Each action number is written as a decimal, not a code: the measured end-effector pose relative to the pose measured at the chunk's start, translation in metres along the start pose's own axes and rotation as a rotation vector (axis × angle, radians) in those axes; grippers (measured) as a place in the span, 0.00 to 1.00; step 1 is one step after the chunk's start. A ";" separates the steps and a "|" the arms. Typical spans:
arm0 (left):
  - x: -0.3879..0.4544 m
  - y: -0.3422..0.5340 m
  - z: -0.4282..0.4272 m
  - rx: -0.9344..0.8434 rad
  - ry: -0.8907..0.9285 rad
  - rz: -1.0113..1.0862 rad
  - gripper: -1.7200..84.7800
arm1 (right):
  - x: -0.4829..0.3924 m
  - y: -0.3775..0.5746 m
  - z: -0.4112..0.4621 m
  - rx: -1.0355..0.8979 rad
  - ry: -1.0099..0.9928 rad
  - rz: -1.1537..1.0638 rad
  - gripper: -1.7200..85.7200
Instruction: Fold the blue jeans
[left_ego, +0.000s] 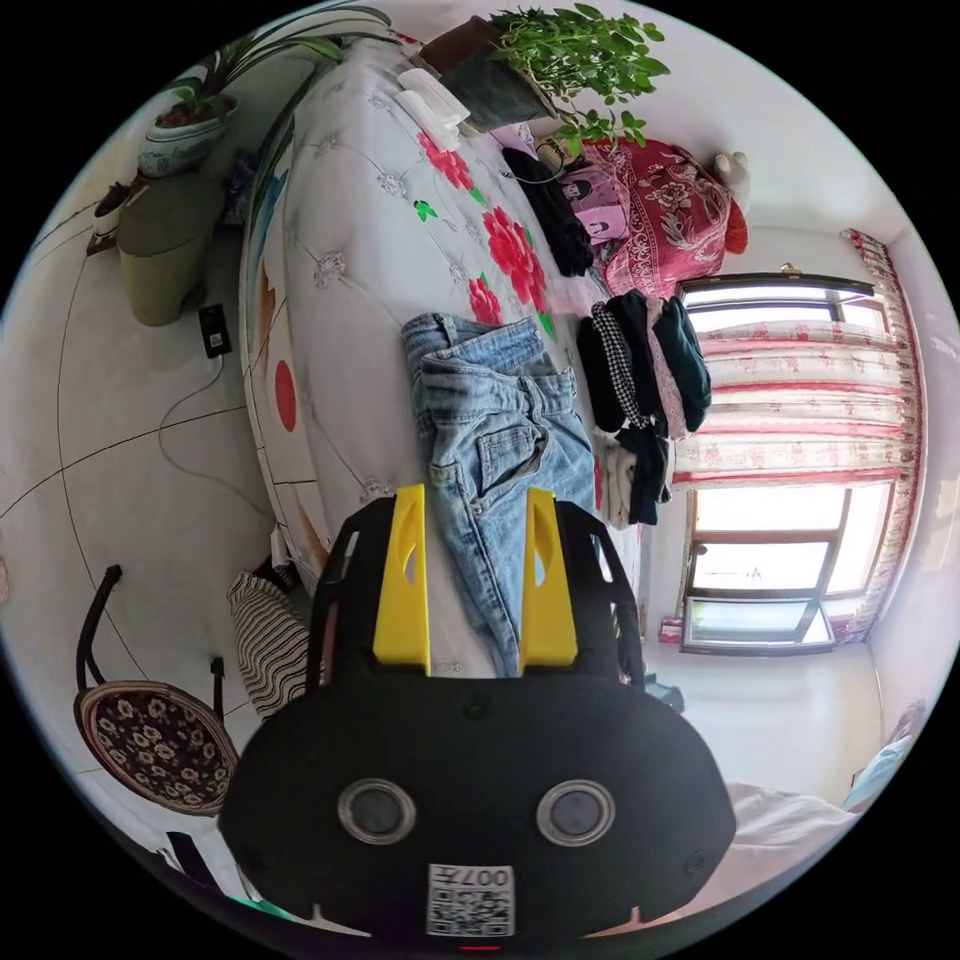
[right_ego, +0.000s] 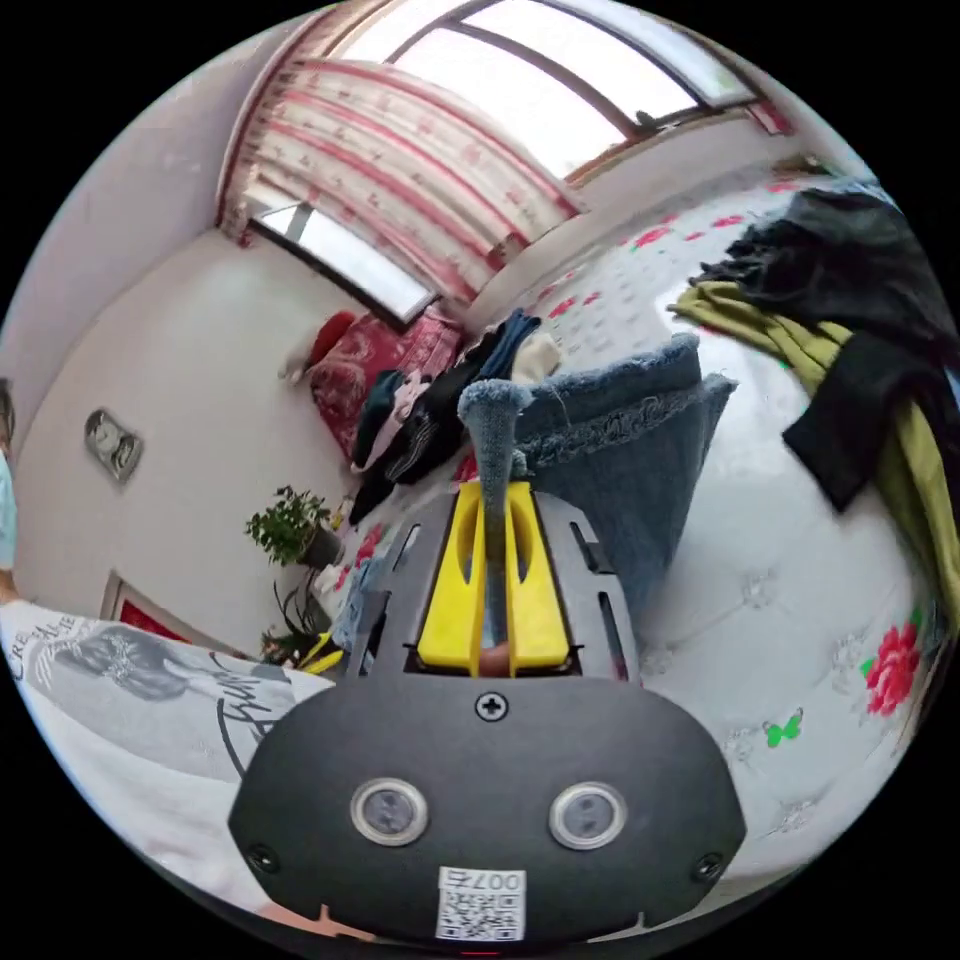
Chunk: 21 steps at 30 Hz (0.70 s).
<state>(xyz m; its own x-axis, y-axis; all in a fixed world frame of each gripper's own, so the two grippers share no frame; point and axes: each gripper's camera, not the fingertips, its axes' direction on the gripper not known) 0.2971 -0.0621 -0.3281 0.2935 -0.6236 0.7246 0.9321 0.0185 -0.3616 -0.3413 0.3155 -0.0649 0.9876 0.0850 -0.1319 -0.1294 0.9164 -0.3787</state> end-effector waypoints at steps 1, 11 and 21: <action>-0.005 -0.006 0.001 0.008 0.003 -0.003 0.18 | -0.044 -0.001 0.025 -0.102 -0.036 -0.154 0.05; -0.048 -0.056 0.023 -0.003 0.003 -0.025 0.15 | -0.178 0.137 0.230 -0.945 -0.146 -0.541 0.09; -0.116 -0.057 0.017 -0.005 0.054 -0.051 0.05 | -0.152 0.124 0.186 -0.752 -0.027 -0.321 0.09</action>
<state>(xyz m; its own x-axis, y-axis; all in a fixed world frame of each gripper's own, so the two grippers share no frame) 0.2140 0.0220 -0.3815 0.2333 -0.6647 0.7098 0.9447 -0.0182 -0.3275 -0.4911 0.4890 0.0791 0.9872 -0.1187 0.1063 0.1449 0.3916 -0.9087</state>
